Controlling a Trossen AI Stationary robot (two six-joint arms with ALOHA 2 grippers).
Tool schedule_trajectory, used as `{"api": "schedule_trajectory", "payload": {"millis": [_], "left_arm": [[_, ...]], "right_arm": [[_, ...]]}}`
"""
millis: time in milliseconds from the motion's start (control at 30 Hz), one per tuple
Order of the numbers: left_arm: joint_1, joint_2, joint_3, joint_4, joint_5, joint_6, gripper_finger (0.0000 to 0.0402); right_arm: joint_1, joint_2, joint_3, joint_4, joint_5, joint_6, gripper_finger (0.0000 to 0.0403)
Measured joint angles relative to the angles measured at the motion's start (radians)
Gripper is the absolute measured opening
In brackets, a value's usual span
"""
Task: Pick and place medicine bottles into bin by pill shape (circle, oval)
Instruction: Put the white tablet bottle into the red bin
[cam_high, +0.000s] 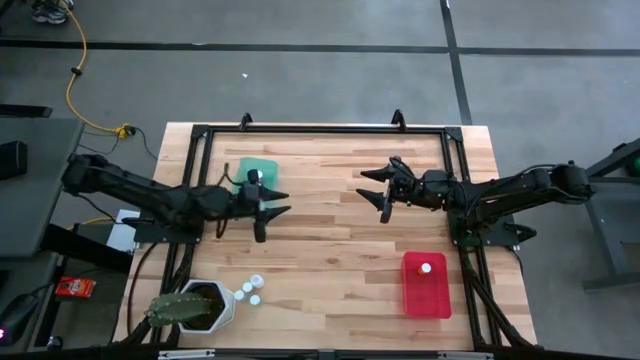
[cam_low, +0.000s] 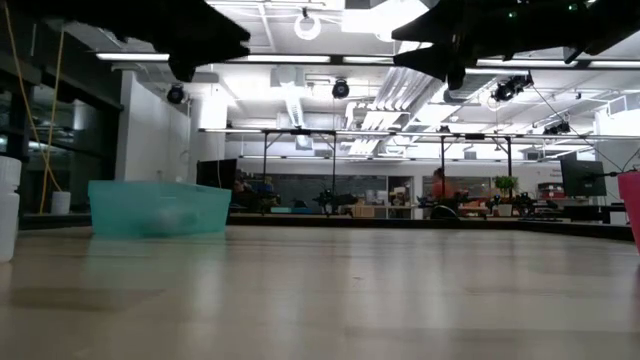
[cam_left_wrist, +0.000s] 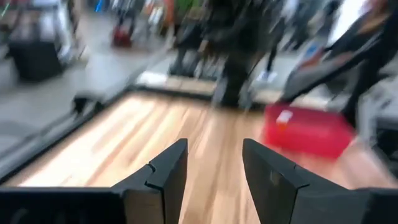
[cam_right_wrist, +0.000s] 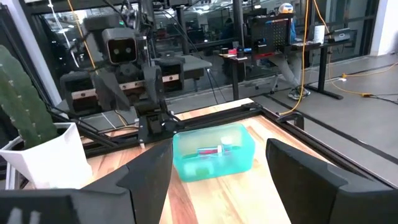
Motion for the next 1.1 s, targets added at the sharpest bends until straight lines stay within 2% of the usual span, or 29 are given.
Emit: {"api": "schedule_trajectory", "payload": {"millis": [100, 167, 333, 467, 600, 733, 933, 1100], "left_arm": [[-0.044, 0.043, 0.125, -0.272, -0.099, -0.091, 0.0143], [-0.071, 0.074, 0.215, -0.465, -0.101, -0.167, 0.0143], [-0.170, 0.181, 0.429, -0.895, 0.012, -0.401, 0.0143], [-0.293, 0.281, 0.548, -1.119, 0.074, -0.594, 0.0143], [-0.410, 0.366, 0.618, -1.183, 0.107, -0.722, 0.0149], [-0.489, 0.434, 0.653, -1.180, 0.146, -0.795, 0.0179], [-0.529, 0.522, 0.656, -1.190, 0.193, -0.791, 0.0236], [-0.524, 0.581, 0.656, -1.193, 0.184, -0.700, 0.0256]], "right_arm": [[0.000, 0.000, 0.000, 0.000, 0.000, 0.000, 0.0252], [0.000, 0.000, 0.000, 0.000, 0.000, -0.002, 0.0252], [0.000, 0.000, 0.000, -0.005, 0.000, 0.000, 0.0252], [0.000, 0.000, 0.000, -0.005, 0.000, 0.000, 0.0252], [0.000, 0.000, 0.000, -0.005, 0.000, 0.000, 0.0252], [0.000, 0.000, 0.000, -0.005, 0.000, 0.024, 0.0252], [0.000, 0.000, 0.000, -0.005, 0.002, 0.024, 0.0252], [0.000, 0.000, 0.000, -0.005, 0.027, 0.023, 0.0252]]}}
